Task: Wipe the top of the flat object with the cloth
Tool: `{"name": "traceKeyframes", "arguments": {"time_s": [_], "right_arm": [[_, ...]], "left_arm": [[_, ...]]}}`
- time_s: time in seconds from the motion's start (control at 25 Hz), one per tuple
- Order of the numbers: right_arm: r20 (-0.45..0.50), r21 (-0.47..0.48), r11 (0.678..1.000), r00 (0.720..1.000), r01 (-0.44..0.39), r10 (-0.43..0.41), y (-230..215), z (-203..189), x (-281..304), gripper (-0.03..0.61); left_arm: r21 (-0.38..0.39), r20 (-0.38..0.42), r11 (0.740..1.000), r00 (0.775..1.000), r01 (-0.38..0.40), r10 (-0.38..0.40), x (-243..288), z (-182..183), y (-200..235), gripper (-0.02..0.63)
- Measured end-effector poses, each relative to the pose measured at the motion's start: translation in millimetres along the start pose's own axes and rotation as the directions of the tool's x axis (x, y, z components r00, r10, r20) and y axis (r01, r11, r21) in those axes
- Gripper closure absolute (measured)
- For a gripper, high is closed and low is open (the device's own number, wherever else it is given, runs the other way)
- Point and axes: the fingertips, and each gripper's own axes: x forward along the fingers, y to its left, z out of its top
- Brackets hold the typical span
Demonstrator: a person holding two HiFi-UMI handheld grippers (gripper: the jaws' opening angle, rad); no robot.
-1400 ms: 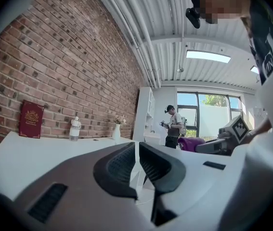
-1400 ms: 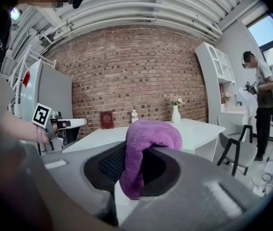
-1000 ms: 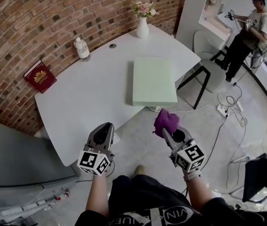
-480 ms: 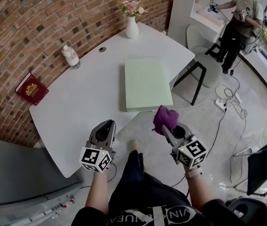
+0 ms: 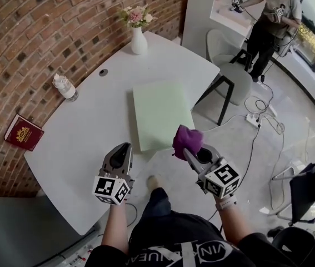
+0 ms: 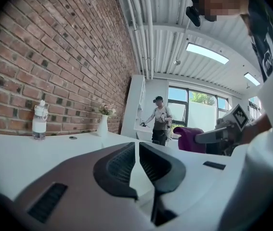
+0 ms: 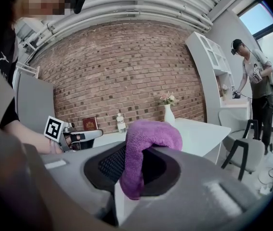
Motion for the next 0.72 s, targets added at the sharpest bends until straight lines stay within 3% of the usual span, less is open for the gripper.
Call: {"name": "traceKeyframes", "arguments": {"time_s": [0.48, 0.72], "right_arm": [[-0.077, 0.024, 1.000, 0.997, -0.013, 0.015, -32.1, 23.3, 88.9, 0.517], [-0.187, 0.076, 0.996, 0.980, -0.049, 0.062, -42.7, 26.3, 152.2, 0.517]], "left_arm": [[0.000, -0.034, 1.000, 0.999, 0.023, -0.023, 63.9, 6.4, 57.3, 0.584], [0.026, -0.088, 0.999, 0.995, 0.047, -0.044, 88.1, -9.4, 75.4, 0.584]]}}
